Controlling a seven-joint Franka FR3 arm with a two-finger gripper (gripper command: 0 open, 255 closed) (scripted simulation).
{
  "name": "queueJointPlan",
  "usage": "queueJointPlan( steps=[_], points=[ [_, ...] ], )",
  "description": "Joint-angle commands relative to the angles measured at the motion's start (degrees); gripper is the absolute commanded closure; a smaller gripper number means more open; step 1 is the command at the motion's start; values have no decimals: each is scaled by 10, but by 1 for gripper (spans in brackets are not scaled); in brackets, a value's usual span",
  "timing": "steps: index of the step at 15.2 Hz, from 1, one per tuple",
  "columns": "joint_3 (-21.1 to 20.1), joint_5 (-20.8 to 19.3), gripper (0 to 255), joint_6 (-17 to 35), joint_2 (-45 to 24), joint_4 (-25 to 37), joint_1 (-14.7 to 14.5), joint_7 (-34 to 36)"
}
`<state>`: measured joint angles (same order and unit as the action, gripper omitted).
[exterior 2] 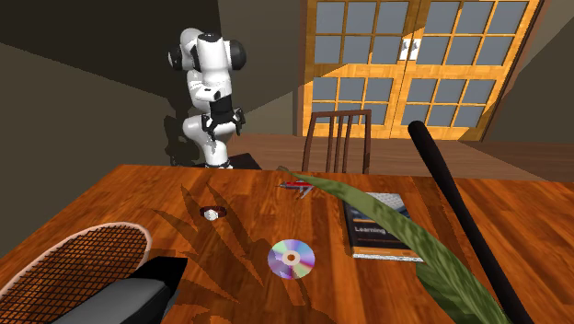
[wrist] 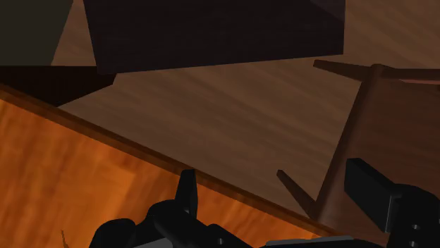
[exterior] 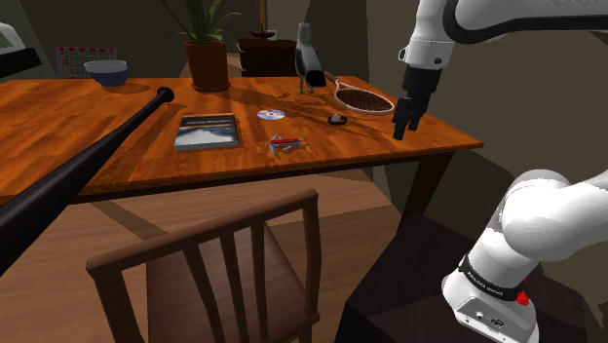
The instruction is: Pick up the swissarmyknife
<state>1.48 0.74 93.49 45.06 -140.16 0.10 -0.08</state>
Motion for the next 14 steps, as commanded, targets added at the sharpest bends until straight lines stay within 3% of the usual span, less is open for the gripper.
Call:
queueJointPlan(
  steps=[1, 8, 14],
  points=[
    [0, 0, 0, 0, 0, 0, 0, 0],
    [-70, 39, 0, 67, -133, 73, 1, 133],
    [-117, 41, 0, 105, -261, 168, 9, 245]
  ],
)
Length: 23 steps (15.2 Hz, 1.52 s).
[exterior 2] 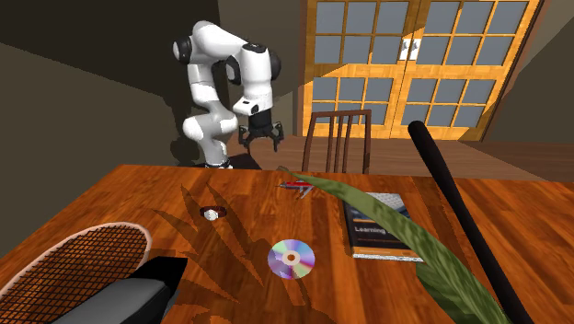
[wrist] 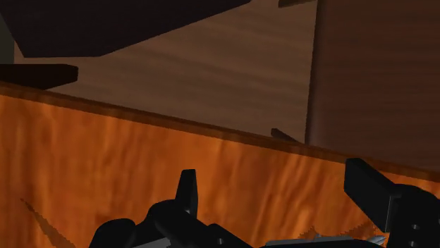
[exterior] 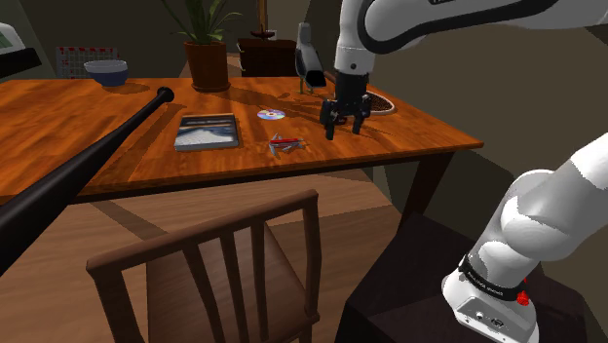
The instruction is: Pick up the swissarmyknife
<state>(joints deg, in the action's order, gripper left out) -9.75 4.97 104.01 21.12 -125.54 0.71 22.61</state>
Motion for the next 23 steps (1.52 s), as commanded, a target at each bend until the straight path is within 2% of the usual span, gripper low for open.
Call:
queueJointPlan(
  steps=[1, 8, 15, 23],
  points=[
    [-12, -4, 0, 4, -44, 41, 4, 36],
    [-43, -40, 0, 11, -205, 197, 5, 166],
    [-44, -87, 0, -26, -378, 402, -18, 276],
    [-42, -88, 0, 31, -381, 348, -17, 277]
  ],
)
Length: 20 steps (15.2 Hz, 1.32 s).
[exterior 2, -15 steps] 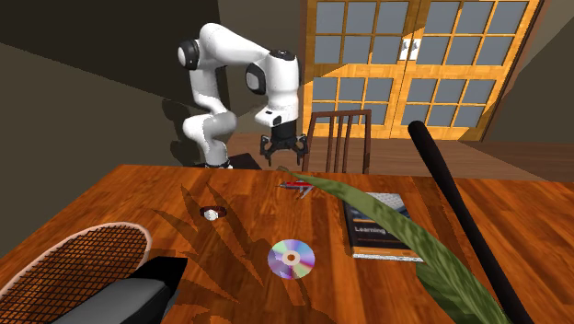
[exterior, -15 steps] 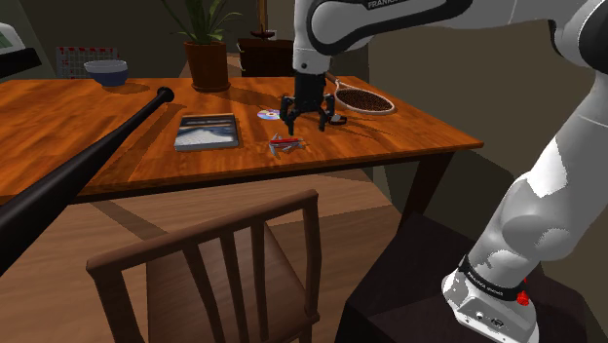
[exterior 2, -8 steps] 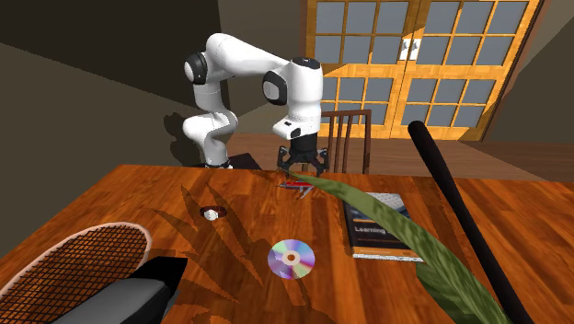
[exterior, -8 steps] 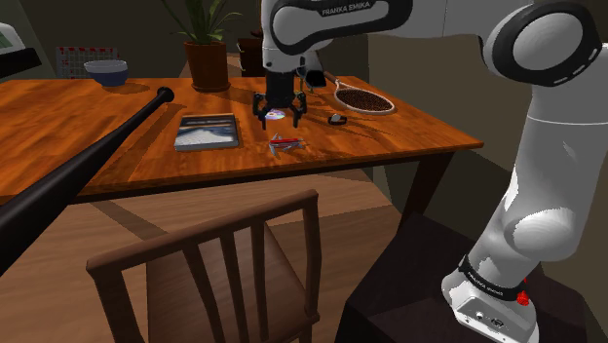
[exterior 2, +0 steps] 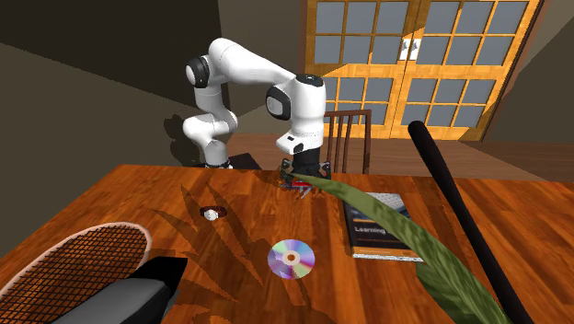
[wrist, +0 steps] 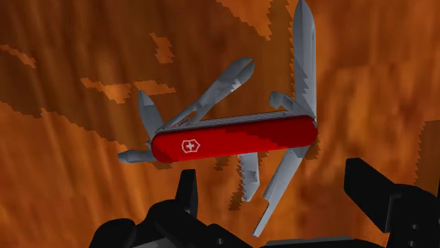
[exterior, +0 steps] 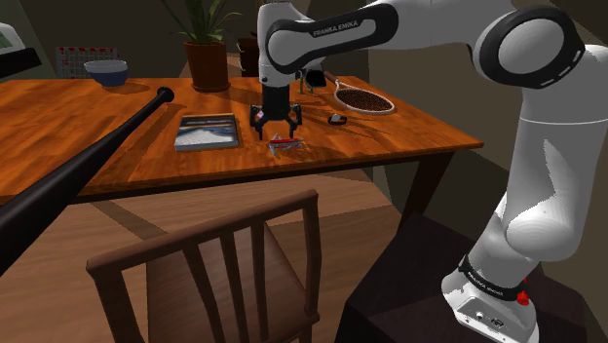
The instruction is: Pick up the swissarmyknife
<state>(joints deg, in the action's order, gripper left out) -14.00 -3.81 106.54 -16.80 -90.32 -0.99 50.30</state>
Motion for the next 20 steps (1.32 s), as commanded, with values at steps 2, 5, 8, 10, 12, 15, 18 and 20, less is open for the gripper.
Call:
queueJointPlan(
  steps=[2, 5, 8, 10, 12, 15, 18, 20],
  points=[
    [0, -1, 255, 5, -2, -3, 0, 0],
    [0, -1, 255, 5, -2, -3, 0, 0],
    [0, -1, 255, 5, -2, -3, 0, 0],
    [0, -1, 255, 6, -2, -4, 0, 0],
    [0, 0, 255, -1, -1, 2, 0, 0],
    [0, 1, 255, -24, 1, 23, -1, -1],
    [-1, 1, 255, -46, 2, 45, -1, -1],
    [-1, 1, 255, -62, 1, 61, -2, -1]
  ],
)
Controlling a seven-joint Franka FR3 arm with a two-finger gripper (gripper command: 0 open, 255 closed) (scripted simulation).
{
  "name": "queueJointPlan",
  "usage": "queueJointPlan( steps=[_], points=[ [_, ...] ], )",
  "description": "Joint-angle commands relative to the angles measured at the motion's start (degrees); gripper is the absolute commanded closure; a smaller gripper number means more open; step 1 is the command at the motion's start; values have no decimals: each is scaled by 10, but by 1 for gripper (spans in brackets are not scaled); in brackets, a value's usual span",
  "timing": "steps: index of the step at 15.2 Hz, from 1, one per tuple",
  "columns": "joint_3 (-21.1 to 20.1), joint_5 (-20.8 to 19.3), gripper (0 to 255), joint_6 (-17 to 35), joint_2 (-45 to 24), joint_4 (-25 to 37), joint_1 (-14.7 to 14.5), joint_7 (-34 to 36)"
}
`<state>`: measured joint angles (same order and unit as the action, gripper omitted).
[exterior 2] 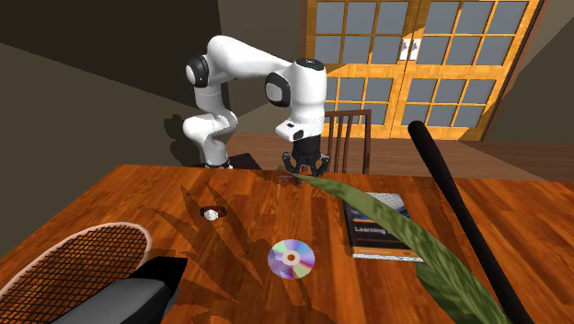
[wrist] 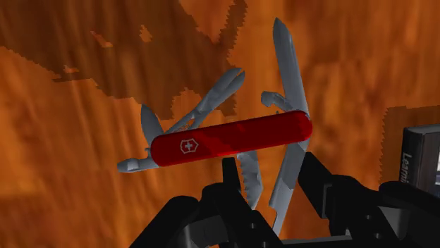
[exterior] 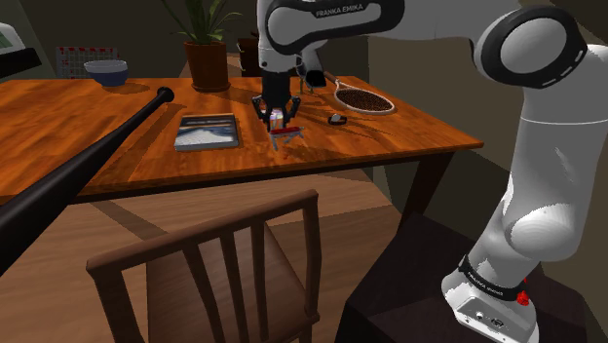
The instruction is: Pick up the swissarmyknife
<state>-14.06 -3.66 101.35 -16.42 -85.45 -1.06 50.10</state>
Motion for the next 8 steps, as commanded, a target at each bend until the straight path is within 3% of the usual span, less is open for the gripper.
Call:
queueJointPlan(
  steps=[1, 8],
  points=[
    [0, -1, 255, -18, -3, 20, -2, 1],
    [-1, -1, 255, -60, -7, 67, -4, 1]
  ],
)
